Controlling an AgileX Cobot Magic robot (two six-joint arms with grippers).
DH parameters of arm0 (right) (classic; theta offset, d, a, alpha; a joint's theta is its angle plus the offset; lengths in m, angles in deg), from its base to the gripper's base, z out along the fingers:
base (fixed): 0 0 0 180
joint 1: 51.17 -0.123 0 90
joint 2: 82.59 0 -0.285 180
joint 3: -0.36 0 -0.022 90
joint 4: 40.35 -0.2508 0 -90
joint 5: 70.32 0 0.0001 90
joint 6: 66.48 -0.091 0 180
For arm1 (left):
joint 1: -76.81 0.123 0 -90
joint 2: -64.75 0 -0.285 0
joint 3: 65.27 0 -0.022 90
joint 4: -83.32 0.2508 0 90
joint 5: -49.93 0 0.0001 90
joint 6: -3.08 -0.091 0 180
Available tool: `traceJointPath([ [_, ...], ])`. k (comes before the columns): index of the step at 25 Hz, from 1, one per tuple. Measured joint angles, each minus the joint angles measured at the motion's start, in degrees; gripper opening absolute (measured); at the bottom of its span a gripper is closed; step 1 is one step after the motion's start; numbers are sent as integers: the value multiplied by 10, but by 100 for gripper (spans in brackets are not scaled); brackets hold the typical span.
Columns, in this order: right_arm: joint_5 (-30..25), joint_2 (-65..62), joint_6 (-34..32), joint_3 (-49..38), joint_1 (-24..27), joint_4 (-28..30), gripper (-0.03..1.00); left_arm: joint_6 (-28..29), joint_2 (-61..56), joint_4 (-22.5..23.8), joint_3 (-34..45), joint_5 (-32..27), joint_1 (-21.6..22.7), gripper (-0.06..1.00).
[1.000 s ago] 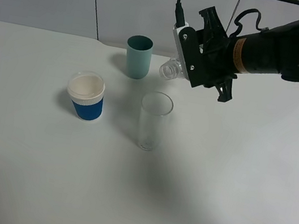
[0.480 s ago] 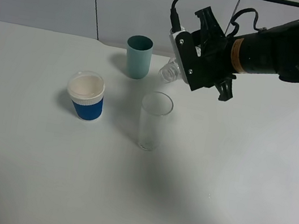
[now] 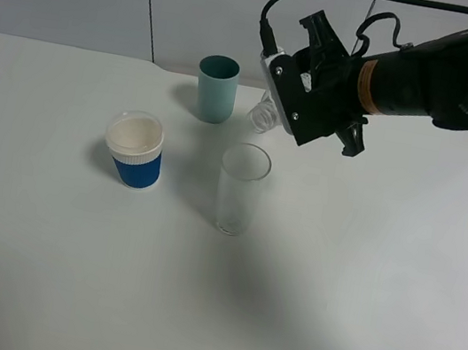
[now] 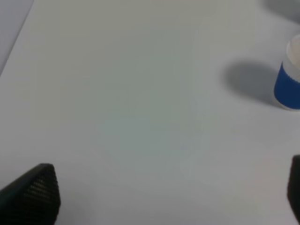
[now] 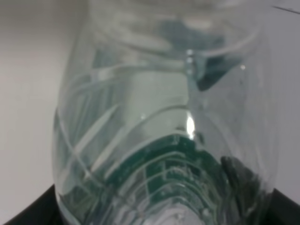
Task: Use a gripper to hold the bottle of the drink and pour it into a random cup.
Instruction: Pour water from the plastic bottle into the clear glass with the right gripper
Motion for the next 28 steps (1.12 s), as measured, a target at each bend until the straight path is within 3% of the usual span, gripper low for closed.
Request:
traceJointPath([
  [28, -34, 0, 54, 0, -13, 0, 55, 0, 0, 0, 0, 0, 0, 98],
])
